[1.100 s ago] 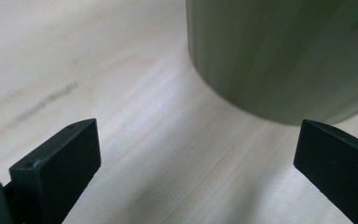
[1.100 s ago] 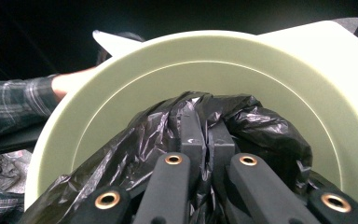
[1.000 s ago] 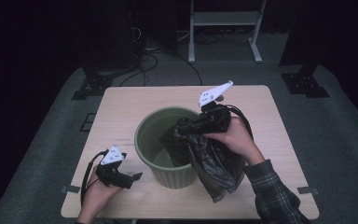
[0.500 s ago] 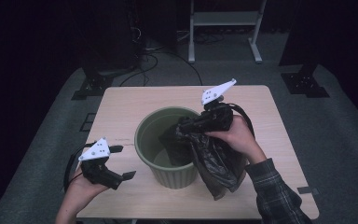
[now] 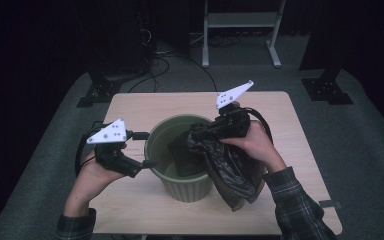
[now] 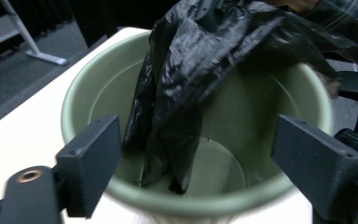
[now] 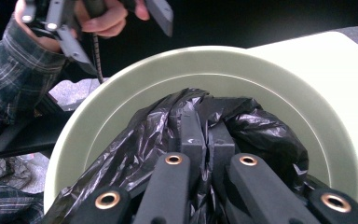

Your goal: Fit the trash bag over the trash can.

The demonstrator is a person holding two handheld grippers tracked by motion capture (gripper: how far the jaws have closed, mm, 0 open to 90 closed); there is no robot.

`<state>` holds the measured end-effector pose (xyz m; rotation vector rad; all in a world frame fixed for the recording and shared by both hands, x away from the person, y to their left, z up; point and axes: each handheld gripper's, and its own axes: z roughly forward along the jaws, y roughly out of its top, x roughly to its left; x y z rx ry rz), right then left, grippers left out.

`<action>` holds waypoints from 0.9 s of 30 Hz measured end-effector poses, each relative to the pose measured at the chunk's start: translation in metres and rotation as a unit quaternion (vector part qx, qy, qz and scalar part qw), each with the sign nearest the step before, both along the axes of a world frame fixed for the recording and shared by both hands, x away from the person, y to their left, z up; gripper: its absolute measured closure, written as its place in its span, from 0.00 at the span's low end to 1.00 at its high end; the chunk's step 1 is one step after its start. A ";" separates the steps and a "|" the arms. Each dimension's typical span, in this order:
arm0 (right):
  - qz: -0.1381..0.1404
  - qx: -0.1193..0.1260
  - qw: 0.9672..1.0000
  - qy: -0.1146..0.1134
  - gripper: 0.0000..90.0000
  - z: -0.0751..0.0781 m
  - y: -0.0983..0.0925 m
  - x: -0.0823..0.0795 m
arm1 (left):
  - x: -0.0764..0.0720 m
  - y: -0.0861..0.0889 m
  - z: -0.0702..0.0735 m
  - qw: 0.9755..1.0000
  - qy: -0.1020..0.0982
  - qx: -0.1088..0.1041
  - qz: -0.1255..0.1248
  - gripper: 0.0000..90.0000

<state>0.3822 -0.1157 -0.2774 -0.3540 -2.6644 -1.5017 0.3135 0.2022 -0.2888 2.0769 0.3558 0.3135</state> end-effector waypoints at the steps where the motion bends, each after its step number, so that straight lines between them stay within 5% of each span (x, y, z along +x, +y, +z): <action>1: 0.003 0.000 1.000 0.000 0.98 0.000 0.001 0.000 | 0.005 -0.006 0.000 1.000 -0.003 0.009 -0.003 0.17; 13: 0.027 0.012 1.000 0.009 0.98 0.004 0.012 -0.001 | 0.032 -0.047 -0.002 0.998 -0.008 0.051 -0.035 0.27; 16: 0.031 0.012 0.999 0.009 0.96 0.003 0.015 -0.001 | 0.037 -0.051 -0.004 0.997 0.005 0.056 -0.056 0.54; 20: 0.020 0.013 1.000 0.011 0.80 0.002 0.013 0.001 | 0.036 -0.052 -0.005 0.996 0.021 0.064 -0.055 0.93; 27: -0.010 0.028 1.000 0.008 0.69 0.002 -0.011 0.002 | 0.039 -0.040 -0.004 0.998 0.036 0.058 -0.002 0.99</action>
